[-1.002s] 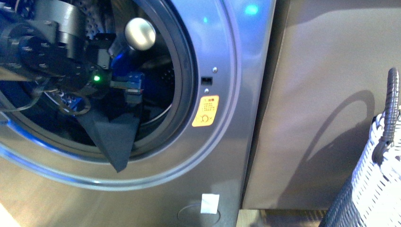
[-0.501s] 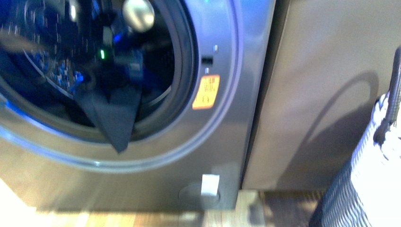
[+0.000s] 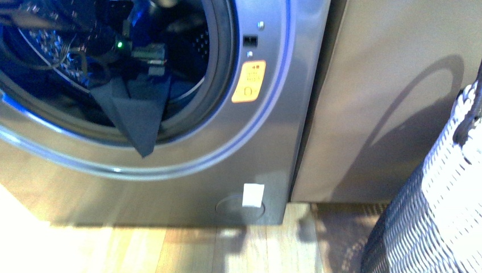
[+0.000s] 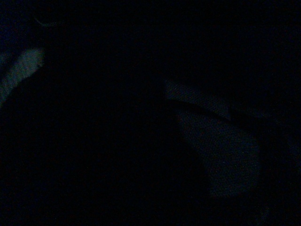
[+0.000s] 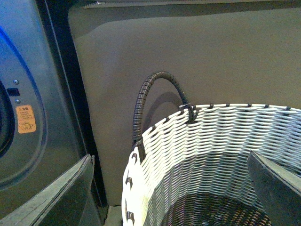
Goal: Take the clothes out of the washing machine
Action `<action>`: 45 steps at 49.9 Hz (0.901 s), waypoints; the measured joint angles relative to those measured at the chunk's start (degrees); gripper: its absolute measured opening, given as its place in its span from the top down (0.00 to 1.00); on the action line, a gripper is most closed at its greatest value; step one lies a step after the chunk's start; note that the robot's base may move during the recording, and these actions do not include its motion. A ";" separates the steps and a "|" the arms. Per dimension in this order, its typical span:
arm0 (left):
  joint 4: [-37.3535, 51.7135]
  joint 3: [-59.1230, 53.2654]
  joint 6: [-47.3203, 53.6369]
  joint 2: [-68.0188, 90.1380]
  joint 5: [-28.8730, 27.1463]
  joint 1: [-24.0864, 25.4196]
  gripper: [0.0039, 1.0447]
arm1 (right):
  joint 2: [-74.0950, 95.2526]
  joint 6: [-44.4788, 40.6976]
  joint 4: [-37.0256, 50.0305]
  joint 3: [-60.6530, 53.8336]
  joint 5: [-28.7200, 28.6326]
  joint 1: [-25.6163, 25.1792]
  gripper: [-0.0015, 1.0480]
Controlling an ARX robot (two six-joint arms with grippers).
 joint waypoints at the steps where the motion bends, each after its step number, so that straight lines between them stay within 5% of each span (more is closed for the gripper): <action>1: -0.15 0.04 -0.66 0.04 0.85 -0.11 0.06 | 0.00 0.00 0.00 0.00 -0.02 0.00 0.07; 10: -0.42 0.02 -7.37 0.04 8.37 -1.81 0.06 | 0.00 0.00 0.00 0.00 -0.02 0.00 0.07; 19: -3.82 -0.96 -4.94 0.04 9.64 -3.41 0.06 | 0.00 0.00 0.00 0.00 0.00 0.00 0.07; 45: -9.44 2.97 8.37 2.54 -4.96 -1.36 0.06 | 0.00 0.00 0.00 0.00 -0.02 0.00 0.07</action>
